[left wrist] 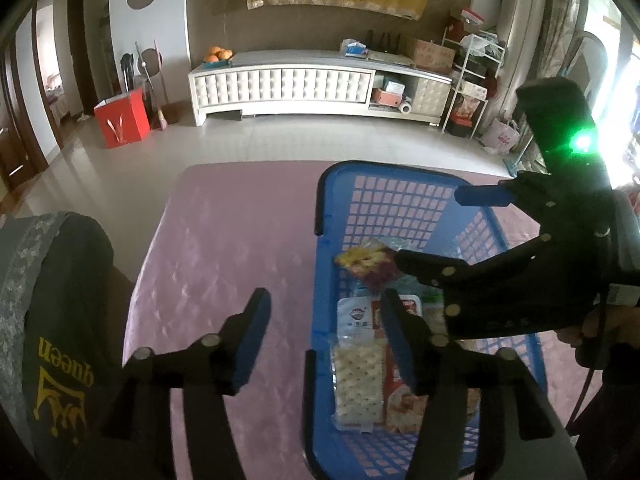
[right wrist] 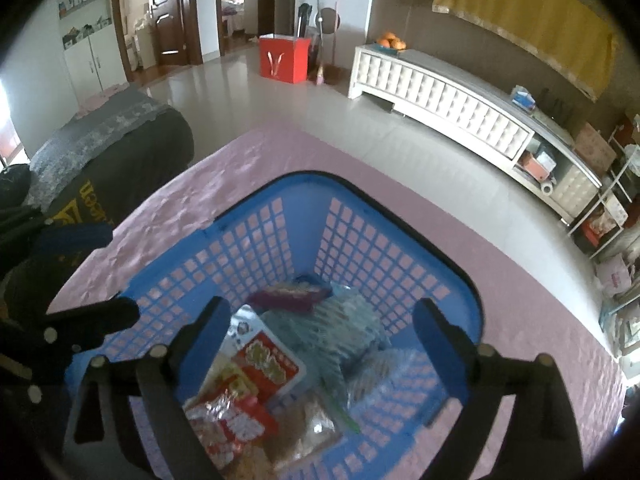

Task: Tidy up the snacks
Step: 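Withdraw both tools from the basket toward the gum pack and orange bar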

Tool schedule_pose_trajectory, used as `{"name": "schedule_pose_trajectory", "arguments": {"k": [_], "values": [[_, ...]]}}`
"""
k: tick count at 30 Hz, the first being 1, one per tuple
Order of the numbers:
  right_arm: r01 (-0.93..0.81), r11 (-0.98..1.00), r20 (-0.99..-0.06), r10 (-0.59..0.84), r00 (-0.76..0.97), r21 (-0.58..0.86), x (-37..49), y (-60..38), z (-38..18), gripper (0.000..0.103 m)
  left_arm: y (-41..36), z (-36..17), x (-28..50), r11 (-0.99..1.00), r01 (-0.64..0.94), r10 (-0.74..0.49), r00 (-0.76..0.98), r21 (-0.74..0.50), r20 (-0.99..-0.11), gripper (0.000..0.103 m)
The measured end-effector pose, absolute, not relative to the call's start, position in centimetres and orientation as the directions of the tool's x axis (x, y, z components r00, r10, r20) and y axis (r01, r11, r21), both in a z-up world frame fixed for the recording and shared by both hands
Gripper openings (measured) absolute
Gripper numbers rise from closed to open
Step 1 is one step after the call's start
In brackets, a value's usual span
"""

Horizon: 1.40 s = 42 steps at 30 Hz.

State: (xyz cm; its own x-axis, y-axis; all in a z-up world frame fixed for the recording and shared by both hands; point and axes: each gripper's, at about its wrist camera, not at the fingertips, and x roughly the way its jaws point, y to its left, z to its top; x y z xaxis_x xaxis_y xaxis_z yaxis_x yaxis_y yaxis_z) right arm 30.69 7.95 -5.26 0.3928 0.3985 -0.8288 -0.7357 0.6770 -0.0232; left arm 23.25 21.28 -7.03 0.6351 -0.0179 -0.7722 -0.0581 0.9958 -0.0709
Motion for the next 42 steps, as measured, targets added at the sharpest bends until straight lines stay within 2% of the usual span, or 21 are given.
{"name": "schedule_pose_trajectory", "arguments": {"k": [13,22,29,34,42], "values": [[-0.680,0.733,-0.760,0.431,0.486,-0.020,26.4,-1.0,1.8,0.095,15.9,-2.4,20.7,0.999,-0.026,-0.014,0.698,-0.044,-0.716,0.061],[-0.626,0.780,-0.718,0.436,0.543,0.001,24.3,-7.9,4.4,0.095,10.2,0.8,20.0,1.000,0.020,-0.029,0.737,-0.022,-0.676,0.062],[-0.551,0.835,-0.696,0.393,0.601,-0.004,23.7,-13.5,4.8,0.095,4.2,1.5,20.7,0.995,0.102,-0.076,0.746,0.000,-0.662,0.062],[-0.505,0.863,-0.718,0.365,0.592,0.023,24.1,-17.7,3.6,0.099,0.1,1.0,21.8,0.986,0.168,-0.115,0.735,0.015,-0.668,0.062],[-0.387,0.920,-0.749,0.301,0.590,0.065,26.0,-24.3,1.4,0.101,-6.9,-1.8,25.0,0.964,0.265,-0.197,0.660,-0.020,-0.725,0.062]]}}
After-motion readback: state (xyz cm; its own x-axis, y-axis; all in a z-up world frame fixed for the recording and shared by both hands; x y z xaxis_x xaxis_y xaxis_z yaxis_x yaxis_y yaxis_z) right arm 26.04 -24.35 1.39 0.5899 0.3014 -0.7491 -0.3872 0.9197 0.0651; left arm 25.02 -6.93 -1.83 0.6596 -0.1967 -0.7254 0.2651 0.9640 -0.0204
